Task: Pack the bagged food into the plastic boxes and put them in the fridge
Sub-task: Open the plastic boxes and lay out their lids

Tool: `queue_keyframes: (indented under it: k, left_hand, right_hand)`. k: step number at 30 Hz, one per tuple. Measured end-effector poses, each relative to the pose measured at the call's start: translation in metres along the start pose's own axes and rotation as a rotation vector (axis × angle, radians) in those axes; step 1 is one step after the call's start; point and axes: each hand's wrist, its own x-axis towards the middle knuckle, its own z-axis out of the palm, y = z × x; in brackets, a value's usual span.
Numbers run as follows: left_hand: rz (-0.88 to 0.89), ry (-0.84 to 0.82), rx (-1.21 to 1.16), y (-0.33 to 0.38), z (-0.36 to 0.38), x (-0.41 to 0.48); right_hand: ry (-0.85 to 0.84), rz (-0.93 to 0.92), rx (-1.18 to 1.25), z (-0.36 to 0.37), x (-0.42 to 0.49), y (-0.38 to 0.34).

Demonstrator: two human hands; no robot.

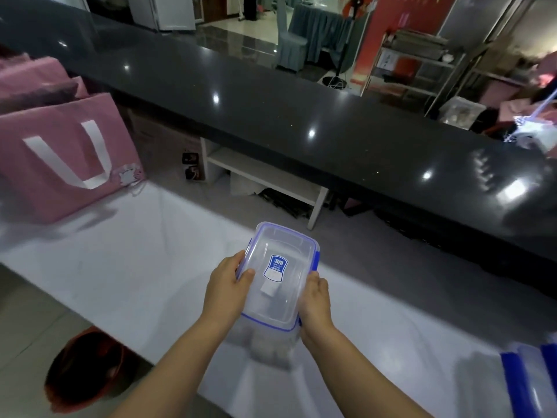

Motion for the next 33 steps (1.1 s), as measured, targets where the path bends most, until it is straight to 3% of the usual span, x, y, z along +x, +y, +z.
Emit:
queue_keyframes:
  k: [7, 13, 17, 20, 26, 30, 33]
  left_hand:
    - [0.003, -0.104, 0.016, -0.021, -0.003, 0.049]
    - [0.059, -0.111, 0.036, -0.024, 0.003, 0.069]
    - [0.086, -0.088, -0.002, -0.019, 0.003, 0.064]
    - [0.118, -0.048, -0.015, -0.015, 0.000, 0.058]
    - [0.115, 0.009, -0.185, -0.005, -0.009, 0.042]
    - [0.087, -0.007, -0.244, 0.001, -0.023, 0.031]
    - [0.122, 0.015, -0.135, -0.004, -0.047, 0.030]
  right_hand:
    - [0.091, -0.035, -0.041, 0.015, 0.022, -0.005]
    - [0.281, -0.319, -0.291, 0.001, 0.023, -0.003]
    - [0.134, -0.411, -0.475, 0.004, 0.016, 0.009]
    - [0.115, -0.378, -0.378, 0.011, 0.007, 0.005]
    - [0.055, -0.356, 0.063, 0.015, -0.030, -0.025]
    - [0.022, -0.446, 0.060, 0.012, -0.043, -0.045]
    - [-0.054, -0.536, -0.056, 0.001, -0.053, -0.050]
